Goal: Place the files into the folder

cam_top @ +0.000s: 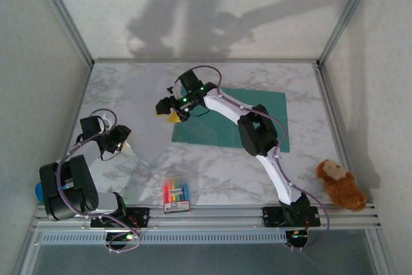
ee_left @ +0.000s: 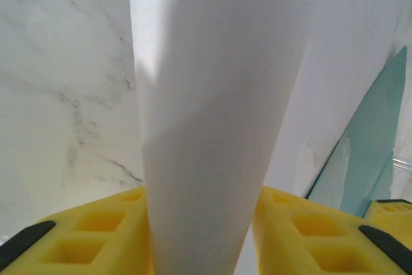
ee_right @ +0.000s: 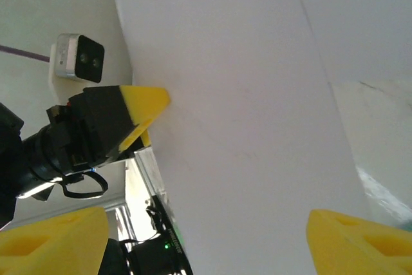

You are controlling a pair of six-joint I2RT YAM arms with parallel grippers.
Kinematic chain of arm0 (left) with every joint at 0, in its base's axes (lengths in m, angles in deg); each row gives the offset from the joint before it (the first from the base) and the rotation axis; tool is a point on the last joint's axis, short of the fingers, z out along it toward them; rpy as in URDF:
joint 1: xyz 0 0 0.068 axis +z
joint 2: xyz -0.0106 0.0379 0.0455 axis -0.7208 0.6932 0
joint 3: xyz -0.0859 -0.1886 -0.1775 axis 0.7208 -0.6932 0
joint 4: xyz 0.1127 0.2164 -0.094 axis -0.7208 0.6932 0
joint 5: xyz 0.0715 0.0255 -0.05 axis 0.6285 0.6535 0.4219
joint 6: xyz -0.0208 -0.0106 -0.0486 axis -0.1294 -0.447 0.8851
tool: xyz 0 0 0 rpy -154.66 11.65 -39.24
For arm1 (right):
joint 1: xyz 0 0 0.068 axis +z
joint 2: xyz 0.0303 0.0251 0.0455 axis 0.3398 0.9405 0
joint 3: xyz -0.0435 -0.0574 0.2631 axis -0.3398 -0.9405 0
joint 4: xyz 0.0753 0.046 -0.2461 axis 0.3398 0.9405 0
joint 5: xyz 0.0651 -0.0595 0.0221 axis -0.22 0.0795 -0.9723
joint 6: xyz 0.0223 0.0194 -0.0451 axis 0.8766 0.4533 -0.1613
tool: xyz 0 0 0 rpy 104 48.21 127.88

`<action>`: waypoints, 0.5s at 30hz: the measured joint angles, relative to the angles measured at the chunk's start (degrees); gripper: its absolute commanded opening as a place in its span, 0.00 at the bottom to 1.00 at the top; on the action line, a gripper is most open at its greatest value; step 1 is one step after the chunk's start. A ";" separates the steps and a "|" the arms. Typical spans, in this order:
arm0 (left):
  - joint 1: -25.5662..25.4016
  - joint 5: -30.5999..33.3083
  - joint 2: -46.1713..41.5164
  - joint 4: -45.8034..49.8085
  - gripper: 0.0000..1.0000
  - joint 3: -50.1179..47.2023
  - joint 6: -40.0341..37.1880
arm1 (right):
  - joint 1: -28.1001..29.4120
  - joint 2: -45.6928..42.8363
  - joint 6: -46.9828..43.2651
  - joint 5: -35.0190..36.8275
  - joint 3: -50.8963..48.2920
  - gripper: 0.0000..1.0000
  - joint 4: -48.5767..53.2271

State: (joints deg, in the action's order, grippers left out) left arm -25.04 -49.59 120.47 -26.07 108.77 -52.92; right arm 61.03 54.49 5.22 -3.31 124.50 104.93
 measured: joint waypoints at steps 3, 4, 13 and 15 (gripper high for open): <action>0.00 -1.36 -0.33 -0.63 0.39 -0.02 0.59 | -1.60 0.00 1.09 -1.25 -1.75 0.82 -0.57; 0.00 -1.75 -0.39 -0.79 0.39 -0.02 0.81 | -1.99 0.00 1.36 -1.60 -2.12 0.82 -0.81; 0.28 -3.76 -1.84 0.00 0.36 0.17 1.20 | -3.04 0.00 3.52 -4.09 -4.09 0.83 -2.69; 0.79 -4.04 -2.40 0.72 0.36 0.39 1.18 | -2.99 0.00 3.67 -4.39 -4.09 0.83 -2.71</action>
State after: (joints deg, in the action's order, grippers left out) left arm -24.25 -53.63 118.07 -25.35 109.17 -51.74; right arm 58.04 54.49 8.89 -7.70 120.41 102.22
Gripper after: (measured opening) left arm 0.361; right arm 0.825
